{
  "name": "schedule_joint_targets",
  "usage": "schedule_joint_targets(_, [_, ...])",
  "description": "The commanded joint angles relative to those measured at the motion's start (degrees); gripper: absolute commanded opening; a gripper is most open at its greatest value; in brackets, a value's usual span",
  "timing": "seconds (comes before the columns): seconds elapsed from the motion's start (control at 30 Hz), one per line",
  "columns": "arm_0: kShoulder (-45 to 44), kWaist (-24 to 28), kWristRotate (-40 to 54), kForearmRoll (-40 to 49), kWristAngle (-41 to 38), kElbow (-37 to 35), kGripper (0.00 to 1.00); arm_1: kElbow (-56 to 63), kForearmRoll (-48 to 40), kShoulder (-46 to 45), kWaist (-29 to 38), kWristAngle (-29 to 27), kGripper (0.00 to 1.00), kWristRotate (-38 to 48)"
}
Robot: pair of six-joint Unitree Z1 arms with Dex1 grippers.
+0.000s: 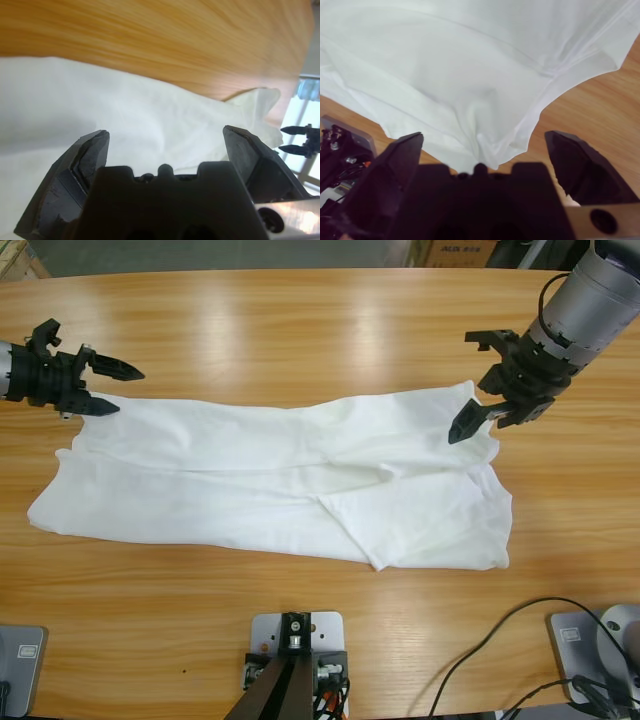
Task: Fold clothes
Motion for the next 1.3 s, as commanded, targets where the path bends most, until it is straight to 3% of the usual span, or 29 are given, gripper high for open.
schedule_joint_targets(0.03, [7.34,0.01,-0.01,-0.87,-1.38,-1.47,0.881,-0.82,1.02,-1.26,0.71,-1.02,1.0,-0.31])
schedule_joint_targets(0.63, [7.94,7.78,0.52,3.44,2.58,0.47,0.876,-1.78,1.46,-1.7,0.63,-1.19,1.0,-0.31])
schedule_joint_targets(1.03, [-3.38,3.89,2.54,5.83,0.29,0.99,0.873,0.62,0.88,-9.81,0.91,3.13,1.0,2.45])
schedule_joint_targets(1.3, [-8.71,0.75,2.0,10.17,0.38,0.43,0.872,7.53,-0.88,-9.03,1.07,4.2,0.987,0.84])
